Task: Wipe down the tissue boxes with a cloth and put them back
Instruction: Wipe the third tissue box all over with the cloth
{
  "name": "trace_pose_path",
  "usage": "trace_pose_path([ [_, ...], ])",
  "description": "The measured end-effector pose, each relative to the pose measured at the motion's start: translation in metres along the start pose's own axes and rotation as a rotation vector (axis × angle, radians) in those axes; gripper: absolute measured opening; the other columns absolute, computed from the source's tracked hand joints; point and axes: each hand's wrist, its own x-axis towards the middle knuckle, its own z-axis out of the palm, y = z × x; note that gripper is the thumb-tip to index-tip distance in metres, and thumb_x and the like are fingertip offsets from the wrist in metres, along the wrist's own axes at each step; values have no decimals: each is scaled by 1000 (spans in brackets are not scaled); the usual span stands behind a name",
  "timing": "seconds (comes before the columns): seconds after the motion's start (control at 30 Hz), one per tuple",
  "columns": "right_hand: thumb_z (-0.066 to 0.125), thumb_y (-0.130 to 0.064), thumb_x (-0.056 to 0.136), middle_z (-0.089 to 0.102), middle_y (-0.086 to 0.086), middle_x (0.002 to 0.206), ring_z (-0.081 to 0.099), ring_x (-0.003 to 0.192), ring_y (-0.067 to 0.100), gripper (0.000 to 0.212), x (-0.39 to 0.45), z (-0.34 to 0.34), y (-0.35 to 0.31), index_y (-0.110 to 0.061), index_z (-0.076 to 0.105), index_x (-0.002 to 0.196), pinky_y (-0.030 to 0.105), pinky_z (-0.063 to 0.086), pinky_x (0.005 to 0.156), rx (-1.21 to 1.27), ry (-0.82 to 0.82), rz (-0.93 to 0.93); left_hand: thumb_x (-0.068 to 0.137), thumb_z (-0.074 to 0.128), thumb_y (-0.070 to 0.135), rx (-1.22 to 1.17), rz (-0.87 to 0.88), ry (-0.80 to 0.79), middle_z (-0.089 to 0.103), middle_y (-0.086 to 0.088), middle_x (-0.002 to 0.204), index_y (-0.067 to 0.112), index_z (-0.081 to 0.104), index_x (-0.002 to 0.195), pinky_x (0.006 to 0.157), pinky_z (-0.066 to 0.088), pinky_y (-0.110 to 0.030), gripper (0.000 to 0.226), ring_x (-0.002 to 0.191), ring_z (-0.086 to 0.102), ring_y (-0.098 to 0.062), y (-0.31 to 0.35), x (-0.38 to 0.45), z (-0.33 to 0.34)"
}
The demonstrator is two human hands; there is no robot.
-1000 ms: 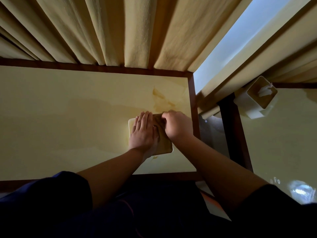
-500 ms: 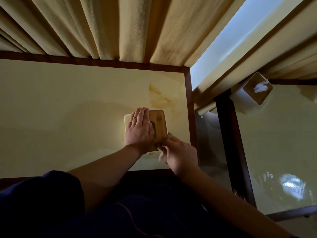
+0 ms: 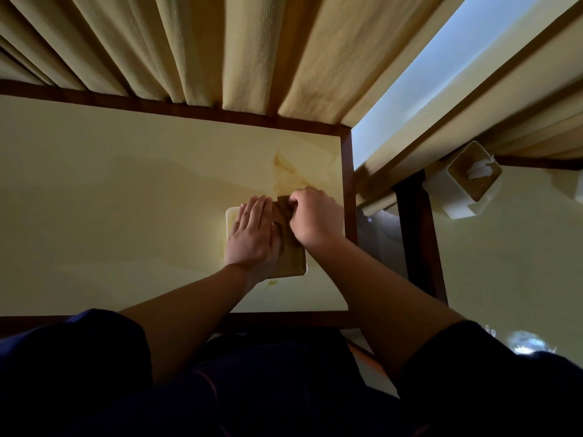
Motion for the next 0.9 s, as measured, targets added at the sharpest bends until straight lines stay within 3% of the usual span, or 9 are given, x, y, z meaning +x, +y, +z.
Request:
trace_pose_path([
  [0.17, 51, -17, 103, 66, 0, 113, 67, 99, 29, 26, -18, 3, 7, -25, 69, 119, 35, 47, 75, -23, -33, -47, 103, 33, 31, 35, 4, -34, 51, -19, 152, -1, 46, 151, 123, 30, -55, 59, 147, 41, -38, -5, 3, 2],
  [0.27, 47, -27, 106, 56, -4, 89, 64, 78, 26, 20, -48, 9, 13, -22, 62, 95, 30, 31, 59, -34, -30, -97, 103, 30, 32, 45, -5, -36, 49, -18, 153, 0, 45, 152, 125, 23, -50, 60, 148, 38, -36, -5, 3, 4],
  [0.33, 51, -29, 106, 49, -7, 82, 61, 72, 23, 21, -69, 12, 20, -21, 63, 90, 27, 22, 52, -23, -29, -108, 103, 29, 33, 44, -11, -43, 45, -16, 157, 2, 42, 154, 127, 17, -46, 61, 151, 33, -34, -2, 1, 3],
  [0.47, 64, -41, 100, 69, -12, 99, 65, 68, 12, 15, -99, 21, 29, -29, 73, 100, 20, 32, 52, 29, -69, -154, 104, 28, 33, 49, -19, -35, 44, -15, 158, 3, 40, 155, 128, 14, -43, 61, 152, 32, -33, -2, 2, 3],
  [0.53, 68, -39, 98, 71, -13, 107, 67, 68, 14, 9, -109, 27, 33, -32, 73, 101, 20, 27, 51, 21, -91, -152, 103, 28, 32, 49, -25, -43, 44, -15, 158, 3, 40, 155, 128, 14, -44, 61, 152, 32, -33, -1, 2, 3],
  [0.6, 71, -37, 95, 71, -12, 108, 70, 74, 17, 7, -111, 28, 33, -33, 73, 101, 23, 30, 57, -6, -116, -139, 103, 27, 33, 41, -26, -59, 43, -14, 159, 4, 39, 156, 129, 15, -45, 62, 153, 31, -32, -1, 3, 2],
  [0.7, 66, -44, 96, 71, -13, 101, 68, 82, 14, 13, -103, 20, 25, -32, 72, 97, 34, 40, 84, -28, -143, -72, 104, 28, 32, 37, -13, -59, 43, -14, 159, 4, 39, 156, 129, 16, -45, 61, 152, 31, -32, -1, 3, 2],
  [0.9, 55, -40, 103, 54, -11, 69, 46, 62, 5, 29, -61, 1, 10, -24, 63, 80, 41, 38, 99, -40, -139, 44, 103, 32, 32, 28, -6, -62, 48, -17, 154, 1, 44, 152, 126, 25, -52, 60, 149, 38, -37, -4, 5, 3],
])
